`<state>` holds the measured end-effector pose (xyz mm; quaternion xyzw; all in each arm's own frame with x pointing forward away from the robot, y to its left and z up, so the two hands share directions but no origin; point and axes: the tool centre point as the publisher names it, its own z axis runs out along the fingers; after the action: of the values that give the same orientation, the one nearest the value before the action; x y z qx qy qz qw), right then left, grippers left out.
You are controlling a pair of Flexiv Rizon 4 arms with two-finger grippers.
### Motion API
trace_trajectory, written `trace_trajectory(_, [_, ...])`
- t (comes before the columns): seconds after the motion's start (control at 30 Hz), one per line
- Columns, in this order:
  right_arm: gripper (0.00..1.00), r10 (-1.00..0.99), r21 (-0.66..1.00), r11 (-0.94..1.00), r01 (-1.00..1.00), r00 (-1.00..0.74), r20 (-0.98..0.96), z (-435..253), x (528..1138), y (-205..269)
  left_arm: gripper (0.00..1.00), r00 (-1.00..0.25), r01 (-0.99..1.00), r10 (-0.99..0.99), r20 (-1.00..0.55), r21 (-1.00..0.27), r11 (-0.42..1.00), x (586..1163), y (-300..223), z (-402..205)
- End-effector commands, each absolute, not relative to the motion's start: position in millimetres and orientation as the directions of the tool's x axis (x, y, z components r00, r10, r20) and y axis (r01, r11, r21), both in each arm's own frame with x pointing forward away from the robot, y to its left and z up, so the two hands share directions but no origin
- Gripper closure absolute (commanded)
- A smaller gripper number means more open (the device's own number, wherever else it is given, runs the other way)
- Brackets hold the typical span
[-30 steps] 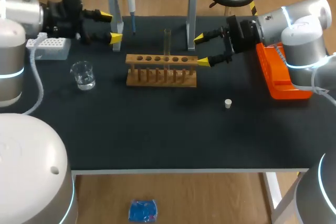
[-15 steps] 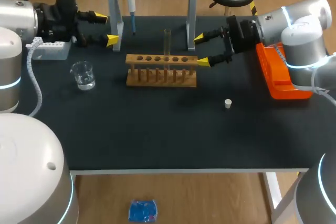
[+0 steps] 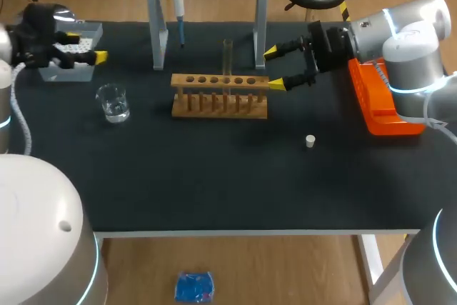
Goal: Invert the test tube, pick up the pipette, mount the tip to pipette, aspirate from beaker and dispense into the tube, eject the tip, return the pipette, and cap with the stopper.
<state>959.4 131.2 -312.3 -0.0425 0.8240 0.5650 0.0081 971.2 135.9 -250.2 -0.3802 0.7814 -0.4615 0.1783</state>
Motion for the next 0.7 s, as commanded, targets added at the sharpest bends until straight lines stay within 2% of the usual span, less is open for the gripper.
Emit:
trace_trajectory(0.03, [0.00, -0.065, 0.930, 0.360, -0.079, -0.996, -0.060, -311.6, 960.0, 130.4, 0.00, -0.588, -0.493, -0.804, 0.087, -0.827, 0.271, 990.2, 160.0, -272.0])
trace_trajectory(0.4, [0.00, -0.065, 0.930, 0.360, -0.079, -0.996, -0.060, -311.6, 960.0, 130.4, 0.00, -0.320, -0.613, -0.947, 0.032, -0.769, 0.181, 1014.3, 208.4, -294.3])
trace_trajectory(0.7, [0.00, -0.065, 0.930, 0.360, -0.079, -0.996, -0.060, -311.6, 960.0, 130.4, 0.00, -0.175, -0.632, -0.984, -0.042, -0.761, 0.145, 1036.2, 211.9, -290.9])
